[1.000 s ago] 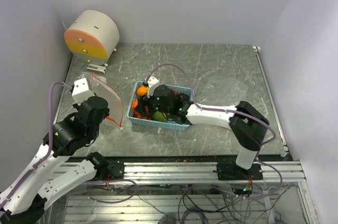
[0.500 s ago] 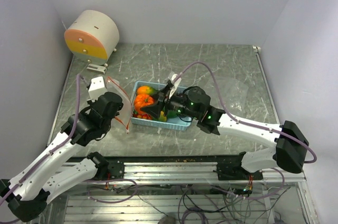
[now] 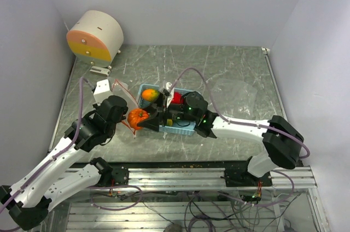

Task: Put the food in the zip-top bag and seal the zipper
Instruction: Place the fake vegetable in the zipper food storage bag.

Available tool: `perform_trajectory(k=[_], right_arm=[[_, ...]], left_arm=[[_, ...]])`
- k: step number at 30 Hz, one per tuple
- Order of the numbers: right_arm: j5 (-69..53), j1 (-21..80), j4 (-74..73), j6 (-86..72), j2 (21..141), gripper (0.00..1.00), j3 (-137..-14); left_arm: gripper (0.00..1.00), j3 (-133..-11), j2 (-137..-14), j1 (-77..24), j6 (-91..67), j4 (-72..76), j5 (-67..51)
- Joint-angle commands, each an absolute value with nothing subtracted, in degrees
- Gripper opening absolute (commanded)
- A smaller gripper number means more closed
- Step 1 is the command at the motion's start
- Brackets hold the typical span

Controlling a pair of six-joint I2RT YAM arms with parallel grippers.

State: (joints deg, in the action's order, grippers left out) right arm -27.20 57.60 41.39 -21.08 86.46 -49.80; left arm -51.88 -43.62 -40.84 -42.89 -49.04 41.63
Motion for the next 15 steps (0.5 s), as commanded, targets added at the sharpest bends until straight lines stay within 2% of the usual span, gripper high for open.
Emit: perform_trajectory(k=[1,12,15], right_arm=[[-24.8,57.5,44.6,-22.2,89.5,0.47,-52.4],[-5.7,57.7,36.2,-20.4,94.6,0.47,-58.9],[-5.1,58.2,34.6,-19.3,95.7,0.57,-60.8]], left_arm=[[0.07,-51.6,-43.2,-40.8,-42.8,-46.5,40.1],[0.07,-50.5,-41.5,-40.8,-42.8,-44.3,35.9],[0.07,-50.6,-41.5,-40.8,-42.6,-43.8,35.8]])
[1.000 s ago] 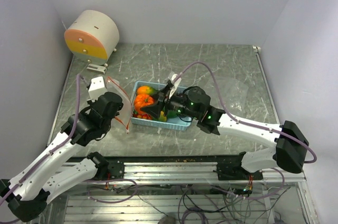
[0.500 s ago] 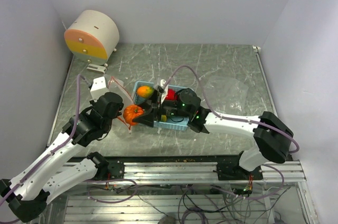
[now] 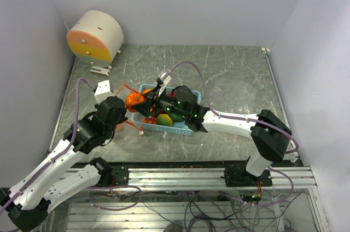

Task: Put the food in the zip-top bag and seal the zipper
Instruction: Place the fake vegetable in the zipper food storage bag, then pick up the fake vegetable from the bin.

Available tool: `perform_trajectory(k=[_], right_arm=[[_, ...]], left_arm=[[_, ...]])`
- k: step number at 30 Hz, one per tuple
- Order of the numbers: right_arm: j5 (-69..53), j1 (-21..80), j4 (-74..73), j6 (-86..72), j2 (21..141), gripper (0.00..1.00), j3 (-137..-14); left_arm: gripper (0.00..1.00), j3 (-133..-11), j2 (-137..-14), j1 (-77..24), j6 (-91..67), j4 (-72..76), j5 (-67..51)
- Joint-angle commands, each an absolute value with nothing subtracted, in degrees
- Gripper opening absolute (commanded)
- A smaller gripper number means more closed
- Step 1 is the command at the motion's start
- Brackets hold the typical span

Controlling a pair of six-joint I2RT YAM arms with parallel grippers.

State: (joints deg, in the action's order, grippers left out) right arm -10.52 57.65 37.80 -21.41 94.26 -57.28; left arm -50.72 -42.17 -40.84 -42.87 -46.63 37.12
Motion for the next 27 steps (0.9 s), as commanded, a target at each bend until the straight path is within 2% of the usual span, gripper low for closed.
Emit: perform_trajectory(k=[1,3,5,6,17,21,27], right_arm=[[-4.8,58.4,33.9,-18.9,96.0,0.62,-61.1],[-3.5,59.0,32.8,-18.3,96.1,0.74,-61.3],[-2.5,59.4,32.4,-17.5,95.6,0.96,-60.6],[-2.3,59.5,32.6,-17.1,95.1,1.00,-60.1],[3.3,59.7,33.6,-15.8,83.7,1.00,-50.9],[15.9,59.4,27.2,-18.0,81.4,1.00,-51.3],[33.9,57.7,8.6,-25.7,88.6,1.00,-59.5]], left_arm=[[0.07,-50.8,-41.6,-40.8,-42.5,-43.9,35.8],[0.07,-51.0,-41.9,-40.8,-42.4,-43.8,35.9],[0.07,-50.8,-42.1,-40.8,-42.5,-43.6,35.9],[0.07,-50.5,-42.2,-40.8,-42.5,-43.4,35.8],[0.07,-49.3,-43.2,-40.8,-43.2,-43.5,37.4],[0.07,-49.1,-43.0,-40.8,-43.1,-43.4,37.4],[0.07,-49.1,-42.7,-40.8,-43.0,-43.2,37.1]])
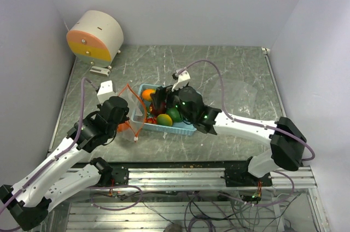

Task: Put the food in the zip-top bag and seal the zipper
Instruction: Pick up the fake vegetable from the bin.

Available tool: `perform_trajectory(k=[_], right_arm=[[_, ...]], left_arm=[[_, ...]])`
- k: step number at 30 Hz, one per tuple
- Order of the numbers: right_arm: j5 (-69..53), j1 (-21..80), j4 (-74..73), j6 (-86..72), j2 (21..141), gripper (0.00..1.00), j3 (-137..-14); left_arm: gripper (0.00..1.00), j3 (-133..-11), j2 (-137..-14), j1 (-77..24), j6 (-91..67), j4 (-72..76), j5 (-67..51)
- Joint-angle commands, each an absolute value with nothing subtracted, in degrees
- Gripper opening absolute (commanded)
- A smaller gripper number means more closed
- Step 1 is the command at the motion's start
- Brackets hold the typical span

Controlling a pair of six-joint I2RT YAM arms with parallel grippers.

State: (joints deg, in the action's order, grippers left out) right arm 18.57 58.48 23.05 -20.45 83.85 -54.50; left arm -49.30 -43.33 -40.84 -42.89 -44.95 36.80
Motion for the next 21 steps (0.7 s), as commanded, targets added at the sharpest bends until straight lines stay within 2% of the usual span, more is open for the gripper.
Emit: perform_trajectory(k=[1,5,12,21], right_arm=[[35.8,57.6,5.5,-26.9,90.2,1.00,-61.3],[40.2,56.5,-3.4,-32.4,95.2,1.00,-65.4],[30.5,49.0,-3.1,-35.3,101.2,0.99,-65.5],[25.7,48.2,0.4,-33.0,106.2,0.97,-66.2]], left_arm=[[0.07,-48.9,-42.7,-40.8,-43.0,-43.1,37.1],[0.07,-48.9,-42.8,-40.8,-42.8,-43.0,37.0],[0.07,-49.0,-42.2,-40.8,-42.8,-43.4,36.9],[0.07,-49.4,-41.1,-40.8,-42.8,-44.2,37.3]])
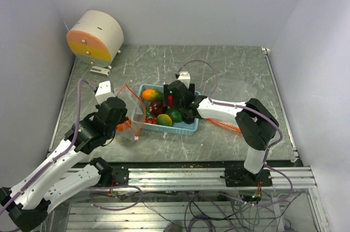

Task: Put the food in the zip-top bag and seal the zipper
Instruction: Pick up the fake vegetable from the bin, then place the fake vegetable in the zipper food storage bag.

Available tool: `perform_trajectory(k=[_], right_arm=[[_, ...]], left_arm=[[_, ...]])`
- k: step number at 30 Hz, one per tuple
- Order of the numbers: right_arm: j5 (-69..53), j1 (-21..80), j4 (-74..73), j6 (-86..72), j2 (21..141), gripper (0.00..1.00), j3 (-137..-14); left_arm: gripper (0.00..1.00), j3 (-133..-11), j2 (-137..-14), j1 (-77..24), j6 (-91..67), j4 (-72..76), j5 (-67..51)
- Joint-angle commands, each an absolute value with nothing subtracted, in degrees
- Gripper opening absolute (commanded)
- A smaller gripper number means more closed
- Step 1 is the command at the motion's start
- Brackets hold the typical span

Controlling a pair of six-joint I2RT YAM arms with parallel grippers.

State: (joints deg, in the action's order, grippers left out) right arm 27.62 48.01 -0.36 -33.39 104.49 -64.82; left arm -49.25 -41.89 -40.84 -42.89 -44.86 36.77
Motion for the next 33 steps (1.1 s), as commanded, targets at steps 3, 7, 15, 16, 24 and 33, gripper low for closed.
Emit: perform_trajectory(k=[3,7,15,16,24,33], right_arm=[[25.9,48.2,0.0,-33.2,107.4,0.96,-66.5],[26.4,48.2,-0.8,-34.2,109.0,0.92,-66.6],[27.0,48.2,-0.7,-33.8,108.7,0.78,-66.4],[27.2,48.2,-0.6,-33.8,108.1,0.76,-66.1],[24.0,48.9,4.9,-30.1,94.5,0.70,-60.4],[-8.7,50.4,25.7,-25.4,76.9,0.68,-48.1]], left_arm=[[0.07,-49.4,-41.2,-40.8,-42.6,-44.0,37.0],[0.07,-49.6,-41.7,-40.8,-42.5,-44.2,36.9],[0.07,-49.6,-41.1,-40.8,-42.6,-44.3,37.0],[0.07,-49.5,-41.1,-40.8,-42.7,-44.4,37.1],[0.07,-49.5,-40.9,-40.8,-43.0,-44.7,37.3],[0.07,-48.4,-41.2,-40.8,-43.2,-43.4,36.5]])
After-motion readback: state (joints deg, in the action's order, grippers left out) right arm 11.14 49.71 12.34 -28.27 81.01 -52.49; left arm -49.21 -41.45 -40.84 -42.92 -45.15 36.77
